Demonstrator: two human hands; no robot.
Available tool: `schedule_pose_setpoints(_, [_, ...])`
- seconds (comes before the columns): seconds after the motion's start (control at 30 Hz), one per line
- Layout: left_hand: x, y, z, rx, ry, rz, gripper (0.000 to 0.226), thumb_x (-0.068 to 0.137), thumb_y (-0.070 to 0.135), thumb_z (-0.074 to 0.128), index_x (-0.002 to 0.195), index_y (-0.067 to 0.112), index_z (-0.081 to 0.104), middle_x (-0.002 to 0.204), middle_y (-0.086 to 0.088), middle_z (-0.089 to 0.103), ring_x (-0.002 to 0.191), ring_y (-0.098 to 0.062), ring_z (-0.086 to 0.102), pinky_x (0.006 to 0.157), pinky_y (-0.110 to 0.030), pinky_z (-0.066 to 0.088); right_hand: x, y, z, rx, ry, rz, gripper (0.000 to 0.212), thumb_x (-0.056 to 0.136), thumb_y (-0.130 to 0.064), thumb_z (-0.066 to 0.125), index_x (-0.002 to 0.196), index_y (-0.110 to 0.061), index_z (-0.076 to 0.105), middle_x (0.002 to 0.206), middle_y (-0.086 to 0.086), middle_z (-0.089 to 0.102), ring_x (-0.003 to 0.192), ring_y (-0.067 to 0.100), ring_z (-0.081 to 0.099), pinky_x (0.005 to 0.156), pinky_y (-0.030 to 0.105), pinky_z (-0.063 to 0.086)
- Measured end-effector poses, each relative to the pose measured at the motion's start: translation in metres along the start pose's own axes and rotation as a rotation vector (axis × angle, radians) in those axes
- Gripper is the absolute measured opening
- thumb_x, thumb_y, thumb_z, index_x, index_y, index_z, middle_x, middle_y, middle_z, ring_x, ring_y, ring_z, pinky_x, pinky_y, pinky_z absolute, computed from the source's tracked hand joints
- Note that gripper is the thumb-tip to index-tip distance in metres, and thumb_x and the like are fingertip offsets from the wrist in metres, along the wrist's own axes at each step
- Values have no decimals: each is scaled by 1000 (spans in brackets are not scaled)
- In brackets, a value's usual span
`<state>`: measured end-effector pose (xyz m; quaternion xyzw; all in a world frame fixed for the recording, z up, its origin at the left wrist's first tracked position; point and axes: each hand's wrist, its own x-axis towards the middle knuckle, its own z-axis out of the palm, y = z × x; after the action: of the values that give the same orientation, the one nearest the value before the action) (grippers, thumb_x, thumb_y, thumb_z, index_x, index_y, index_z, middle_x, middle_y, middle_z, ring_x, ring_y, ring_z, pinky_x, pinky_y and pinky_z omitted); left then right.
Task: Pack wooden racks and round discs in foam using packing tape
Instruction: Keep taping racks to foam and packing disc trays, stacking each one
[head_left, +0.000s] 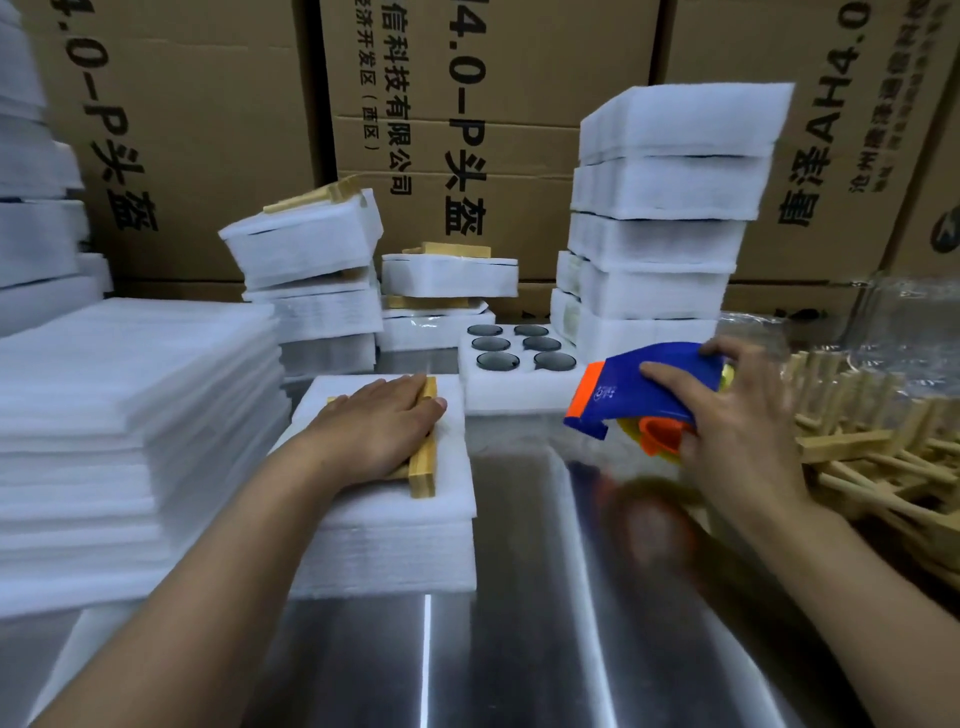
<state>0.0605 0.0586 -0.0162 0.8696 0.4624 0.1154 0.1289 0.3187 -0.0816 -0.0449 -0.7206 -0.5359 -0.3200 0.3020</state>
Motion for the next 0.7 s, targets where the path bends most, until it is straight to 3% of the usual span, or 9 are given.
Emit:
schedule_pose_setpoints(0.1, [-1, 0, 0, -4, 6, 0, 56, 99, 49, 22, 150, 28, 14, 158, 9, 12, 145, -11, 10, 117, -37, 9, -6, -5, 6, -43, -44, -102, 67, 55, 3, 82, 117, -18, 68, 121, 26, 50, 108, 46, 46, 86, 57, 39])
schedule_pose_setpoints(0.17, [-2, 0, 0, -20, 5, -5, 56, 99, 50, 22, 150, 28, 14, 158, 9, 12, 145, -11, 9, 117, -37, 8, -9, -6, 7, -53, -44, -146, 70, 51, -1, 85, 116, -18, 68, 120, 24, 51, 106, 38, 42, 83, 54, 42])
schedule_pose_setpoints(0.27, [-3, 0, -1, -27, 6, -8, 56, 99, 50, 22, 150, 29, 14, 158, 9, 11, 145, -11, 9, 117, -37, 8, -12, -6, 7, 2, 13, -215, 60, 54, -24, 88, 112, -20, 70, 120, 12, 40, 105, 30, 37, 80, 52, 44])
schedule_pose_setpoints(0.37, [-3, 1, -1, -22, 0, -10, 57, 99, 50, 22, 150, 29, 13, 158, 8, 12, 145, -13, 8, 117, -37, 8, -17, -9, 8, 106, 114, -290, 44, 68, -44, 67, 103, -19, 74, 115, 5, 37, 101, 28, 43, 79, 47, 45])
schedule_pose_setpoints(0.47, [-4, 1, -2, -19, -4, -11, 57, 99, 50, 21, 150, 28, 13, 158, 7, 12, 145, -14, 8, 117, -38, 9, -22, -8, 13, 193, 101, -308, 35, 79, -32, 52, 101, -20, 76, 117, 7, 43, 100, 28, 45, 82, 47, 45])
schedule_pose_setpoints(0.53, [-4, 1, -2, -17, -2, -10, 57, 99, 51, 21, 150, 29, 13, 158, 7, 12, 145, -14, 9, 117, -38, 9, -24, -4, 16, 201, 43, -296, 34, 76, -20, 56, 105, -18, 75, 118, 16, 50, 104, 32, 49, 85, 50, 47])
schedule_pose_setpoints(0.6, [-5, 1, -2, -14, 0, -8, 56, 99, 51, 21, 150, 29, 13, 158, 7, 12, 145, -13, 8, 117, -37, 8, -24, -2, 18, 198, -40, -252, 47, 68, -11, 62, 113, -17, 71, 116, 21, 53, 104, 37, 55, 86, 52, 48])
schedule_pose_setpoints(0.7, [-5, 2, -2, -11, 6, -6, 57, 99, 51, 21, 150, 29, 13, 158, 7, 12, 145, -13, 9, 117, -37, 9, -26, -3, 17, 134, -117, -217, 54, 65, -17, 60, 118, -19, 68, 113, 18, 56, 102, 35, 56, 87, 51, 47])
